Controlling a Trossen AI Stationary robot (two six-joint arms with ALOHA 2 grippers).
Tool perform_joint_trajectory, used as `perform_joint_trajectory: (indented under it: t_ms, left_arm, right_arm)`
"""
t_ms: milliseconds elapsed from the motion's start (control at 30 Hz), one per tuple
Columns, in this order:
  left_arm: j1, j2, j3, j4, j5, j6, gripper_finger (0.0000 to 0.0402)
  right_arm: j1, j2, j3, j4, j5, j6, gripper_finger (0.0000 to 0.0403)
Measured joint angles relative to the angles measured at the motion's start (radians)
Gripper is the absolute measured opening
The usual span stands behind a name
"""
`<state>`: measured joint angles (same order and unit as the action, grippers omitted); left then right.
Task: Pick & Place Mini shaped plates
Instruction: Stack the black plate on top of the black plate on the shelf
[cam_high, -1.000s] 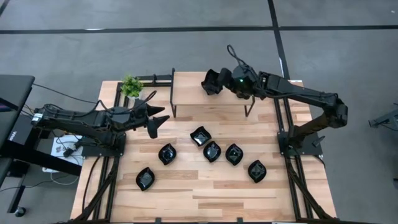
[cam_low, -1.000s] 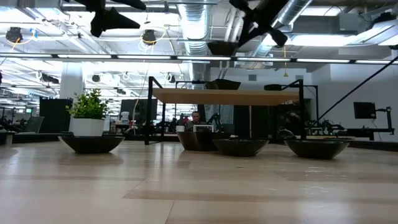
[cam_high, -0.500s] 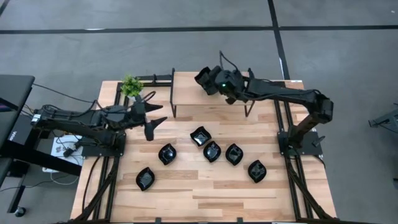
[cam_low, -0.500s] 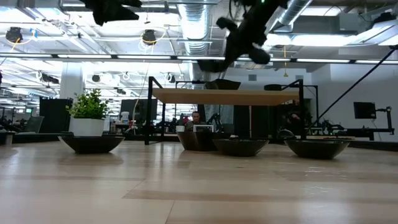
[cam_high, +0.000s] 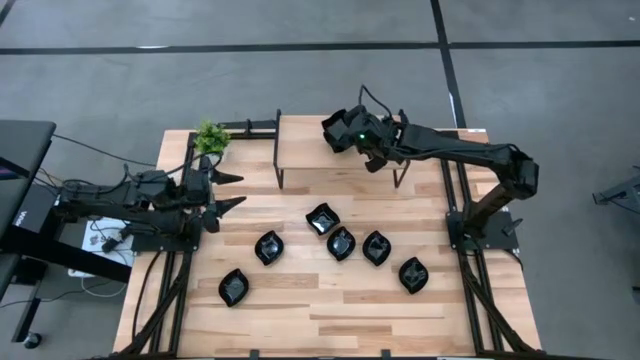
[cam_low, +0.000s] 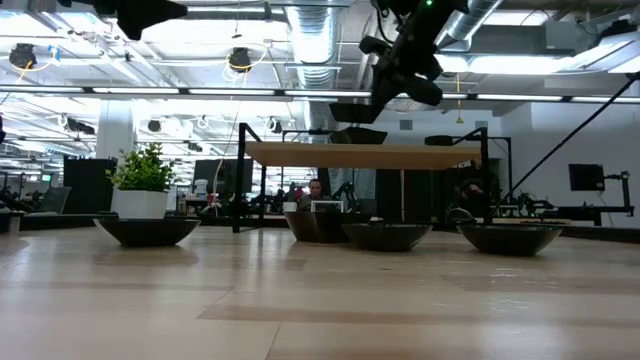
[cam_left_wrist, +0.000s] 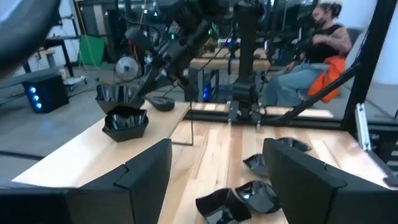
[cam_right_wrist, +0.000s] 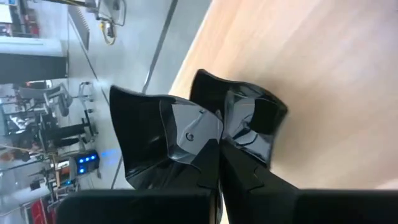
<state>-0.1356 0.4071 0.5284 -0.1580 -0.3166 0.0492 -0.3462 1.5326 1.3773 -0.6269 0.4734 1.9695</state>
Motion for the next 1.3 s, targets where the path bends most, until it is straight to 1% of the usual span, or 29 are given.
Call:
perform_joint_trajectory:
  t_ms: [100,333,433,800,1067,1300]
  left_arm:
    - [0.0,-0.02,-0.006,-0.001,0.002,0.013,0.0255]
    - [0.0,-0.017,-0.007,-0.002,0.002,0.051,0.0255]
    - [0.0,-0.017,-0.007,-0.002,0.001,0.061,0.0255]
    - [0.0,-0.017,-0.007,-0.001,0.001,0.081,0.0255]
    - [0.0,-0.017,-0.007,0.001,0.0,0.081,0.0255]
    - [0.0,-0.017,-0.007,0.001,0.0,0.081,0.0255]
  right_arm:
    - [0.003,-0.015,0.0,-0.037,-0.001,0.029,0.0]
    - [0.003,-0.014,0.0,-0.076,-0.01,0.08,0.0]
    - [-0.005,-0.008,0.0,-0.097,-0.034,0.085,0.0]
    - [-0.027,-0.008,0.0,-0.084,-0.042,0.077,0.0]
    - [-0.035,0.044,0.0,-0.063,-0.071,0.078,0.0]
    - [-0.035,0.045,0.0,-0.057,-0.067,0.075,0.0]
